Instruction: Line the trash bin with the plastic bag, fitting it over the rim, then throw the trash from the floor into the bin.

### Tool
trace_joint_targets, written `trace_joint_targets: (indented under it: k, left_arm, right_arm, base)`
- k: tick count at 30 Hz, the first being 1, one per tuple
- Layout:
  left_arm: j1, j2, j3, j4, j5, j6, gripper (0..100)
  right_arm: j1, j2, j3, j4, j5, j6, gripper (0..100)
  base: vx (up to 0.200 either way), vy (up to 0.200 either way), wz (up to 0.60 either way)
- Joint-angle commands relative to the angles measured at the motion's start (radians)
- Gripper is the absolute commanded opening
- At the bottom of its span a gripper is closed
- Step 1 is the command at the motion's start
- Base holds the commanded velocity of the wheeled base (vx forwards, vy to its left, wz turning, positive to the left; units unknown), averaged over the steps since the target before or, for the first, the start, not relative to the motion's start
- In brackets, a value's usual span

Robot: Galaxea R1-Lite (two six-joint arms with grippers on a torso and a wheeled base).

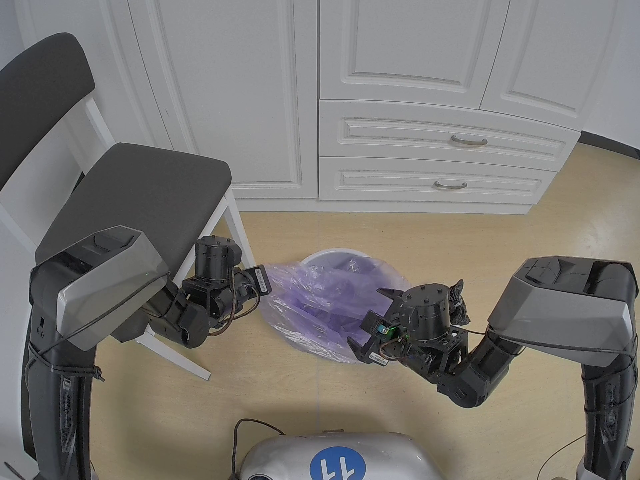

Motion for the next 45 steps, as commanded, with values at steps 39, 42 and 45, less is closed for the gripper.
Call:
trace_joint_targets:
  k: [39, 42, 45]
  left_arm:
    - [0.016, -0.104, 0.191, -0.103, -0.206, 0.002, 100]
    - [0.017, -0.121, 0.196, -0.104, -0.206, 0.004, 100]
    - [0.014, -0.124, 0.199, -0.104, -0.206, 0.006, 100]
  right_arm:
    - [-0.17, 0.147, -0.495, 0.132, 0.004, 0.08, 0]
    - [-0.195, 0.183, -0.578, 0.138, 0.001, 0.083, 0]
    - [-0.219, 0.224, -0.667, 0.184, -0.004, 0.1, 0]
  base:
    - [0.0, 0.0, 0.0]
    - [0.0, 0.0, 0.0]
    - [0.0, 0.0, 0.0]
